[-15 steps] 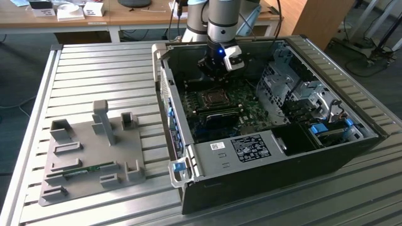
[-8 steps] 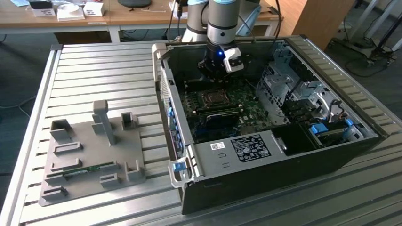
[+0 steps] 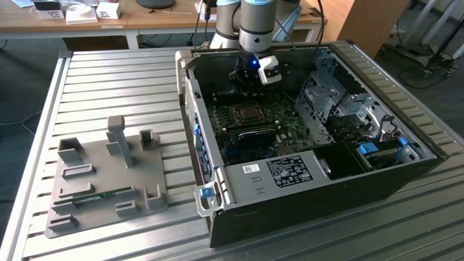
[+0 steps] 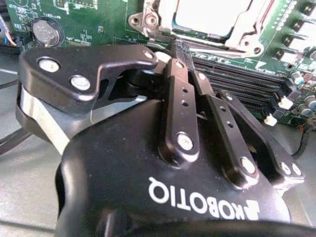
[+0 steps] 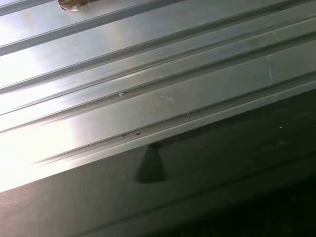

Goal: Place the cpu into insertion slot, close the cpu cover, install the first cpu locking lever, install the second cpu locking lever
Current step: 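Install the first cpu locking lever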

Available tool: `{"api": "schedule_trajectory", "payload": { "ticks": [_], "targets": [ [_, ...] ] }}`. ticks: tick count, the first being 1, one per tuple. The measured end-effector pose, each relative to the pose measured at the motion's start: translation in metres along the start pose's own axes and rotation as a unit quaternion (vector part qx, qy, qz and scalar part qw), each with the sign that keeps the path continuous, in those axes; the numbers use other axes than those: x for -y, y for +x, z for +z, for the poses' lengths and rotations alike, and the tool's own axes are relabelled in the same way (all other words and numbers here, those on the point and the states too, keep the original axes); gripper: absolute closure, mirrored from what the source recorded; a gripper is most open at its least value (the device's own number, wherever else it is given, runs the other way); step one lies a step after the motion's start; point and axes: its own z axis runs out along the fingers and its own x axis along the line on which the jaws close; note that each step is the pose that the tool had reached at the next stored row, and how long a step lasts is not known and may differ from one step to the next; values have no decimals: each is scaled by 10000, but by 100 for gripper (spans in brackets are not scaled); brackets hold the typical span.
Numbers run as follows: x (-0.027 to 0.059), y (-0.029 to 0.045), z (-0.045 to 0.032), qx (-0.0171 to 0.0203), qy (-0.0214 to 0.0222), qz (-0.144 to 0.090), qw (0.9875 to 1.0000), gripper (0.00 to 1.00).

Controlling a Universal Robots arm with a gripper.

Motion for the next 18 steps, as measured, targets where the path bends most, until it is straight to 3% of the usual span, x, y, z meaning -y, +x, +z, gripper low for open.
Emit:
{"api": "schedule_trajectory", "payload": {
  "ticks": [7, 18],
  "targets": [
    [12, 1, 35, 4, 26, -3, 10000, 89],
    [11, 1, 42, 7, 22, -3, 10000, 89]
  ]
}}
